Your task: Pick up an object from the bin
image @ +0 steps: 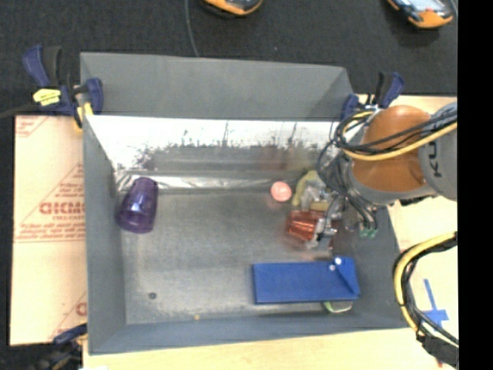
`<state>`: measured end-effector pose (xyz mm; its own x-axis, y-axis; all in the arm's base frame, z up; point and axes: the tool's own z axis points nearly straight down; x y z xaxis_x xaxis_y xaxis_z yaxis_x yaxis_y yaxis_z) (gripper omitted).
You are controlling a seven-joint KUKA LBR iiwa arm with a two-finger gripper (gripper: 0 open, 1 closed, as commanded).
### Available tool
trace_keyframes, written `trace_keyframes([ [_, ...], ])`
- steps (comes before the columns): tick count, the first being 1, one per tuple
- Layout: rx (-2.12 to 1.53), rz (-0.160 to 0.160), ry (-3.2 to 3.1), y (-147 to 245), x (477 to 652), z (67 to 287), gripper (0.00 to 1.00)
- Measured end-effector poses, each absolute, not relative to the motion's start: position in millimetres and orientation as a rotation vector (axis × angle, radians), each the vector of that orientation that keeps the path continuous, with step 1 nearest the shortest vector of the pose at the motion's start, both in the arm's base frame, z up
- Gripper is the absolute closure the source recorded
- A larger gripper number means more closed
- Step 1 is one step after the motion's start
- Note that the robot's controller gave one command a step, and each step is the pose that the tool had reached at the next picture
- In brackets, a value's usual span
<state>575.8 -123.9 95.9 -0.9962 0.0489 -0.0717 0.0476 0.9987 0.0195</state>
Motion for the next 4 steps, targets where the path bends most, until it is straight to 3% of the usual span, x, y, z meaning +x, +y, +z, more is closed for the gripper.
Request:
trace_keyframes([
  [3,-0.038,0.018,3.051,-111,569.5,81,1.0],
  [4,-0.485,0.018,3.014,-140,606.8,73,1.0],
])
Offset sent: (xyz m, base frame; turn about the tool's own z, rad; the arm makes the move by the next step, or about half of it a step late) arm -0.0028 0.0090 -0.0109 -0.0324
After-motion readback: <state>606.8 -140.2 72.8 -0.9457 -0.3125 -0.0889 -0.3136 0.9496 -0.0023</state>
